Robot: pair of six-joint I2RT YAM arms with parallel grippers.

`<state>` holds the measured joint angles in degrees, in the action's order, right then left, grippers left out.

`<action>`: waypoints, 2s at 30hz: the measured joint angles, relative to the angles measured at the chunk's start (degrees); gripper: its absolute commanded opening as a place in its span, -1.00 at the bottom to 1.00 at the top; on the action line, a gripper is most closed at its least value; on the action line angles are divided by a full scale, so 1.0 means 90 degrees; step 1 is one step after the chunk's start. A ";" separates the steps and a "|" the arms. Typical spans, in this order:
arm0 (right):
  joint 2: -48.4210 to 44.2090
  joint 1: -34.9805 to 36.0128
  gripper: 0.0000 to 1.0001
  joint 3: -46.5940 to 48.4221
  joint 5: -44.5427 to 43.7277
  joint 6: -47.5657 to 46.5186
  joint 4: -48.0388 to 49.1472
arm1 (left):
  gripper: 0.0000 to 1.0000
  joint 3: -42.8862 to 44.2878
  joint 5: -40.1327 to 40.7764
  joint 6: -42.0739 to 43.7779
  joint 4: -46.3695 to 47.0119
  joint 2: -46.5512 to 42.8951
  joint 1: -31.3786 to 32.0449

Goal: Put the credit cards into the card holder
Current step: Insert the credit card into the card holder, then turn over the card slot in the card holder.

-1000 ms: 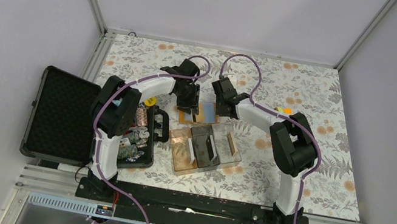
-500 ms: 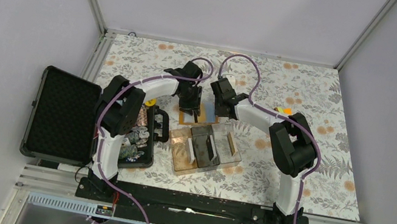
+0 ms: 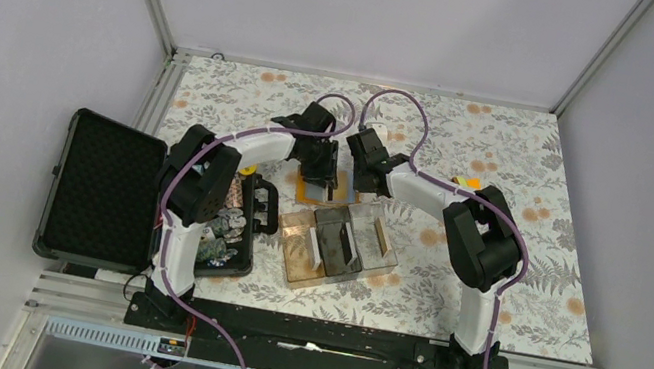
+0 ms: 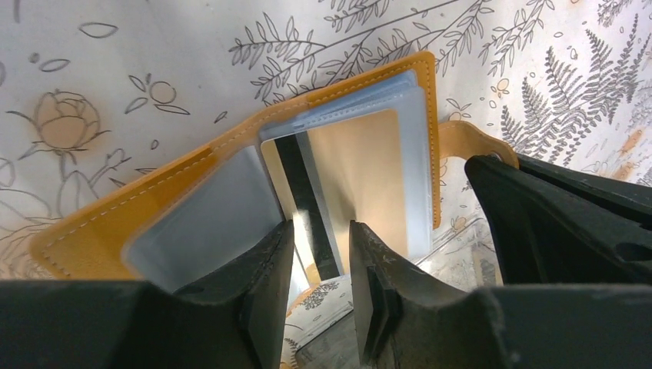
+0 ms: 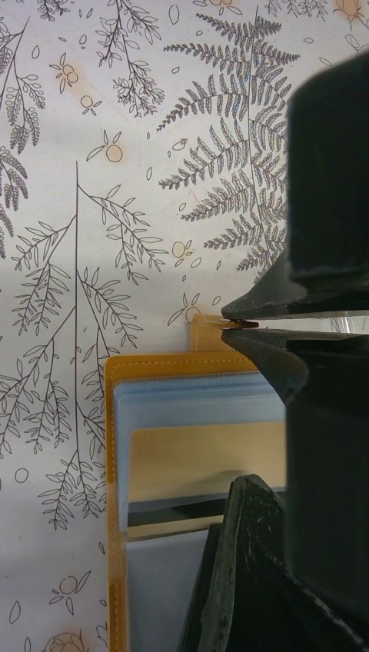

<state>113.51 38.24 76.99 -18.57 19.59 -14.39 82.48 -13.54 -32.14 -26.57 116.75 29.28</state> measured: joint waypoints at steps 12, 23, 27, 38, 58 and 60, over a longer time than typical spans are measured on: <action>0.0002 0.0002 -1.00 0.0000 0.0000 0.0000 0.0000 | -0.32 -0.0175 -0.0384 -0.0172 0.0469 0.0000 0.0010; 0.0002 0.0002 -1.00 -0.0002 0.0000 0.0017 -0.0002 | -0.32 -0.0359 -0.0639 -0.0391 0.0925 -0.0002 0.0015; 0.0002 0.0002 -1.00 -0.0002 0.0000 0.0017 -0.0005 | -0.27 -0.0362 -0.0646 -0.0389 0.0964 -0.0007 0.0034; -0.0097 0.0002 -0.79 -0.0002 0.0000 0.0015 -0.0223 | 0.24 -0.0376 -0.0525 0.0010 0.0801 -0.0911 0.0075; -0.0631 0.0002 0.02 0.0321 0.0029 -0.0015 -0.0585 | 0.55 -0.0389 0.0743 0.0260 -0.0882 -0.1243 -0.0500; -0.0631 0.0000 0.23 0.0333 0.0073 -0.0017 -0.0641 | 0.54 -0.0389 0.0726 0.0260 -0.0918 -0.1124 -0.0500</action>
<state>107.83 38.24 79.99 -17.91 19.44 -20.16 78.98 -7.01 -29.80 -34.83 106.63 24.77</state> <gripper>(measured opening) 0.477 0.783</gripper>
